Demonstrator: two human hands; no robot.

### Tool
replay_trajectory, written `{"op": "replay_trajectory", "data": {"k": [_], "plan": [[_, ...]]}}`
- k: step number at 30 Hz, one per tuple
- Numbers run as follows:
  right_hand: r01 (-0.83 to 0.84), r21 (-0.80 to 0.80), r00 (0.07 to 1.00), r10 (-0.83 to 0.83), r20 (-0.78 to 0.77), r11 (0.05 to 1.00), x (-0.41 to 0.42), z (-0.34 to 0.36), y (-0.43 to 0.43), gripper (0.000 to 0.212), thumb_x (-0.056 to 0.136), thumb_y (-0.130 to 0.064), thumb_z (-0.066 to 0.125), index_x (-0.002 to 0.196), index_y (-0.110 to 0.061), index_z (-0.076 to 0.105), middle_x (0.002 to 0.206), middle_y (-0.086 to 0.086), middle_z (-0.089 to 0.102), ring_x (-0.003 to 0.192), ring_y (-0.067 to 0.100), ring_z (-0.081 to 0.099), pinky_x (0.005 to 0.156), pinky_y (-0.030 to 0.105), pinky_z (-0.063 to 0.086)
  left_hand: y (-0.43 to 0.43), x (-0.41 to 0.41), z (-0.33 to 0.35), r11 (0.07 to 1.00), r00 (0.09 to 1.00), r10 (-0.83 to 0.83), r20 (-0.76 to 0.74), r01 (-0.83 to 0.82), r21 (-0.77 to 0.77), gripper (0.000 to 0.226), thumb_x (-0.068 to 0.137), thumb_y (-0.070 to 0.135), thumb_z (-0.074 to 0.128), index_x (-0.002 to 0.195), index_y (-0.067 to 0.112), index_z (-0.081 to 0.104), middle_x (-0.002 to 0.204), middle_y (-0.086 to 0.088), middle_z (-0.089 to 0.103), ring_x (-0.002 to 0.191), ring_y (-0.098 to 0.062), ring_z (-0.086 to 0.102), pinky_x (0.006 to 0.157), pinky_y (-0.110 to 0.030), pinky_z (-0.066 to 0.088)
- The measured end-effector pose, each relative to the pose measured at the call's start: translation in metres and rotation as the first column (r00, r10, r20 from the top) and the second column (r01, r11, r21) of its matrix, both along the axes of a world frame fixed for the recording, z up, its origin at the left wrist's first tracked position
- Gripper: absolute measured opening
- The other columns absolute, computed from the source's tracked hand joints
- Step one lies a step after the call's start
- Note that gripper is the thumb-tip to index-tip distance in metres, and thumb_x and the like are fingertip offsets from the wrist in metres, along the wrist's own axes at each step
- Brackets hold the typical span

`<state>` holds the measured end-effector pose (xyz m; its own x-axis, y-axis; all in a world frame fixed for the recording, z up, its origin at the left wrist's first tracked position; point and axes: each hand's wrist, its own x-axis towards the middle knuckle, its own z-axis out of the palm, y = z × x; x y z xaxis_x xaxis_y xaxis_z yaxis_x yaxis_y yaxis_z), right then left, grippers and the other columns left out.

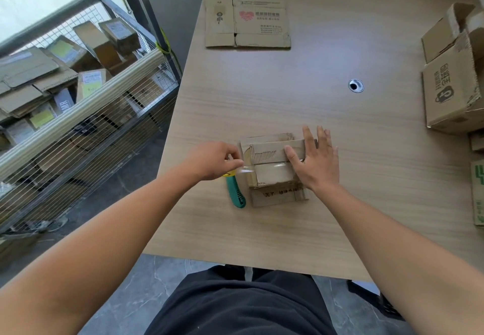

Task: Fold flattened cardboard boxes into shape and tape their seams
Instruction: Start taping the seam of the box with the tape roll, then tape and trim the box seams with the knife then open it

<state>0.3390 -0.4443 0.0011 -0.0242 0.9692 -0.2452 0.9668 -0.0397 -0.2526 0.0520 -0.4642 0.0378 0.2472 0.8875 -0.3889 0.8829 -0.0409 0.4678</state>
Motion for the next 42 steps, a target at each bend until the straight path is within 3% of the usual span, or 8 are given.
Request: {"op": "replay_trajectory", "data": {"k": [5, 8, 15, 18, 21, 26, 32, 42], "plan": [[-0.037, 0.018, 0.999, 0.037, 0.022, 0.999, -0.001, -0.003, 0.0, 0.1, 0.079, -0.094, 0.008, 0.16, -0.036, -0.002, 0.17, -0.001, -0.007, 0.156, 0.021, -0.014, 0.125, 0.055, 0.003, -0.002, 0.012, -0.009, 1.0, 0.999, 0.011, -0.05, -0.011, -0.004, 0.068, 0.094, 0.052, 0.058, 0.151, 0.049, 0.021, 0.086, 0.008, 0.067, 0.079, -0.018, 0.063, 0.065, -0.032, 0.044], [-0.09, 0.078, 0.996, 0.089, 0.022, 0.993, 0.001, -0.004, 0.001, 0.098, 0.082, -0.092, 0.009, 0.16, -0.035, -0.001, 0.169, 0.0, -0.007, 0.155, 0.02, -0.017, 0.125, 0.055, 0.001, -0.002, 0.022, -0.009, 0.992, 0.989, -0.117, -0.094, 0.121, 0.039, 0.079, 0.099, 0.05, 0.05, 0.143, 0.068, -0.014, 0.1, 0.01, 0.06, 0.083, -0.015, 0.056, 0.074, -0.034, 0.049], [-0.13, 0.451, 0.961, 0.224, -0.161, 0.883, 0.0, 0.003, 0.005, 0.064, 0.102, -0.053, 0.045, 0.147, -0.007, 0.046, 0.159, 0.016, 0.038, 0.154, 0.033, 0.022, 0.125, 0.056, 0.013, 0.016, 0.02, -0.013, 0.972, 0.964, -0.219, -0.152, 0.229, 0.05, 0.066, 0.101, 0.055, 0.043, 0.142, 0.072, -0.005, 0.11, 0.003, 0.064, 0.096, -0.019, 0.059, 0.079, -0.038, 0.053], [-0.255, 0.749, 0.816, 0.551, -0.173, 0.612, -0.005, 0.005, -0.026, 0.038, 0.102, -0.028, 0.056, 0.13, -0.002, 0.059, 0.144, 0.018, 0.055, 0.144, 0.035, 0.041, 0.12, 0.056, 0.027, 0.02, 0.021, -0.015, 0.965, 0.954, -0.244, -0.171, 0.257, 0.058, 0.066, 0.1, 0.056, 0.044, 0.141, 0.072, -0.004, 0.109, 0.003, 0.064, 0.094, -0.018, 0.057, 0.076, -0.036, 0.051], [-0.492, 0.629, 0.628, 0.746, -0.223, 0.602, -0.027, -0.009, -0.096, 0.04, 0.098, -0.028, 0.064, 0.129, -0.002, 0.061, 0.136, 0.015, 0.06, 0.137, 0.03, 0.049, 0.114, 0.046, 0.041, 0.028, 0.021, -0.018, 0.944, 0.933, -0.31, -0.185, 0.325, 0.056, 0.066, 0.099, 0.058, 0.043, 0.142, 0.071, -0.006, 0.105, 0.0, 0.064, 0.096, -0.022, 0.061, 0.077, -0.037, 0.051], [-0.367, -0.112, 0.913, 0.334, -0.233, 0.924, -0.096, -0.051, -0.13, 0.067, 0.103, -0.049, 0.047, 0.159, -0.017, 0.027, 0.157, 0.005, 0.036, 0.136, 0.03, 0.04, 0.111, 0.043, 0.039, 0.041, 0.018, -0.024, 0.908, 0.901, -0.392, -0.187, 0.412, 0.078, 0.067, 0.099, 0.06, 0.042, 0.141, 0.072, -0.008, 0.102, 0.0, 0.064, 0.084, -0.02, 0.055, 0.075, -0.041, 0.054], [-0.142, -0.095, 0.988, 0.136, -0.075, 0.985, -0.141, -0.064, -0.135, 0.042, 0.098, -0.018, 0.052, 0.136, 0.0, 0.046, 0.121, 0.022, 0.054, 0.108, 0.041, 0.055, 0.084, 0.044, 0.046, 0.049, 0.016, -0.029, 0.888, 0.891, -0.422, -0.17, 0.444, 0.123, 0.065, 0.097, 0.063, 0.043, 0.143, 0.07, -0.003, 0.094, -0.002, 0.065, 0.085, -0.024, 0.06, 0.068, -0.036, 0.046], [0.286, -0.191, 0.8, -0.344, -0.492, 0.939, -0.028, 0.022, -0.226, 0.025, 0.1, -0.049, 0.047, 0.101, -0.025, 0.054, 0.072, -0.003, 0.051, 0.058, 0.009, 0.046, 0.055, 0.026, 0.036, 0.052, 0.018, -0.029, 0.869, 0.881, -0.454, -0.137, 0.471, 0.154, 0.063, 0.097, 0.064, 0.044, 0.147, 0.066, 0.007, 0.104, -0.001, 0.067, 0.1, -0.026, 0.062, 0.076, -0.035, 0.049]]}}
